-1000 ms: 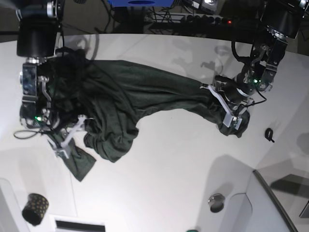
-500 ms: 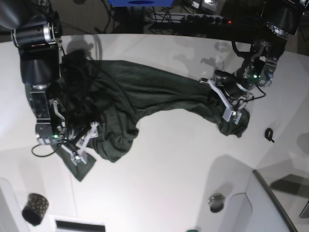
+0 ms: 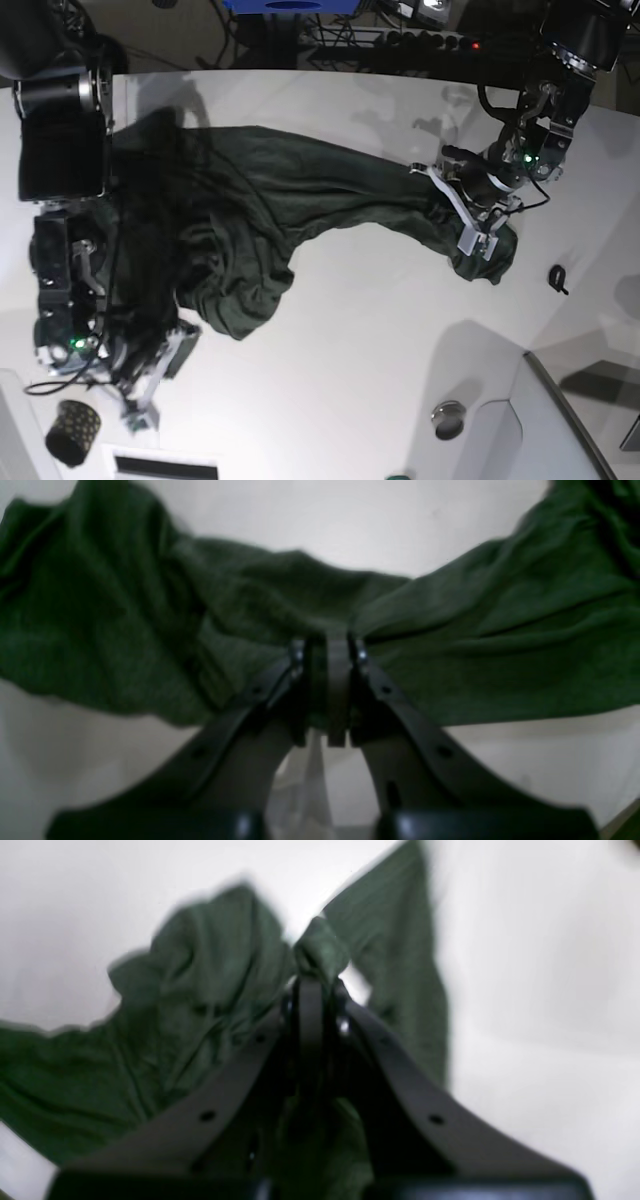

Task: Layout the t-shirt on the table in an organized manner, then fold the t-shirt properly
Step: 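Regrasp the shirt with the right gripper and pull it outward, then grasp the bunched middle of the shirt with the right gripper and spread it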

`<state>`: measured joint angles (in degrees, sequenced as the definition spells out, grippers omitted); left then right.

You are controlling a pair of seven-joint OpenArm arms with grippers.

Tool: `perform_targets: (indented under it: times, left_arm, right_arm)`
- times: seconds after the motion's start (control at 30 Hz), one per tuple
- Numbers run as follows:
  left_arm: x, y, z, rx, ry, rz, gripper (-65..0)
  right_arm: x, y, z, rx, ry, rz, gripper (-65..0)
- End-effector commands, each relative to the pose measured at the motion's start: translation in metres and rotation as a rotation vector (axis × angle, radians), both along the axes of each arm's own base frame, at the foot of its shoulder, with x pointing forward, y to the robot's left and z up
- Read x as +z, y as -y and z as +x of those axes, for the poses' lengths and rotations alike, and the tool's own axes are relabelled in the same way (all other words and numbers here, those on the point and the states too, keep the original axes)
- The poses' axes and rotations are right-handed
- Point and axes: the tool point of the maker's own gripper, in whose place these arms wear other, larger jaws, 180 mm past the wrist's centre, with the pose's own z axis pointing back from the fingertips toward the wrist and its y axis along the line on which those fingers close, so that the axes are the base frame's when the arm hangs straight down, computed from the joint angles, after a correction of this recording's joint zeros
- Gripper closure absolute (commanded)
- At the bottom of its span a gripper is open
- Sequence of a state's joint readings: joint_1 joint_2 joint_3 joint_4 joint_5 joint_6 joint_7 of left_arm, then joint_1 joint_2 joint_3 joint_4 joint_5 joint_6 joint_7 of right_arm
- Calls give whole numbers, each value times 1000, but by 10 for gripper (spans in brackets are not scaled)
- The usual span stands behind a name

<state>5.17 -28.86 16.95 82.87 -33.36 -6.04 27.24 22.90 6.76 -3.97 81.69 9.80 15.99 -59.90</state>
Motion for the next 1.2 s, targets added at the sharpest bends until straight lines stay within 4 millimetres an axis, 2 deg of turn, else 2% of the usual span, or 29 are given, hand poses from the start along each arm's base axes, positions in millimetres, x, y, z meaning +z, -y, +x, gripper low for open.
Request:
perform_targets:
  times: [0.0,0.17,0.3,0.37,0.47,0.53,0.63,0.7,0.77,0.9,1.0,1.07,1.1,1.17]
  left_arm:
    - [12,1,9,-6,43,-11,-58]
    - [5,16,6,-5,25,-41,-58]
    - [-15,17,0,30,-26,-55,-58]
    - [-19,17,6,44,-33,-55,-58]
    - [-26,18,9,63,-47,-62,-56]
    - [-26,15,14,69,-45,-57,-56]
    - [-24,12,17,70,-40,-52,-56]
    - [-24,11,17,70,-39,-50,-56]
    - [-24,10,17,68,-38,-43,-56]
    - [-30,5,15,5,-17,85,-56]
    - [-35,8,12,-38,-4,159,-56]
    - [-36,10,12,-48,-1,170,-56]
    - [-36,11,12,-47,-1,166,-56]
    - [-35,11,13,-43,0,164,-56]
  right_arm:
    - [27,-4,7,16,72,4,-6]
    - [65,-23,-26,47,155,4,-6]
    - [68,-33,-67,122,211,-7,-6]
    - [52,-41,-92,220,188,-34,-6]
    - [13,-53,-132,318,91,-25,-6]
    - [-8,-68,-160,327,40,41,-6]
    - [-30,-77,-198,326,-16,106,-6]
    - [-41,-78,-214,324,-54,120,-6]
    - [-54,-70,-225,329,-105,103,-8]
    - [-94,-61,-253,322,-248,102,-14]
    - [-124,-57,-275,308,-362,113,-20]
    - [-136,-54,-286,304,-422,107,-72]
    - [-138,-48,-289,306,-442,91,-126]
    - [-135,-43,-289,312,-443,69,-273]
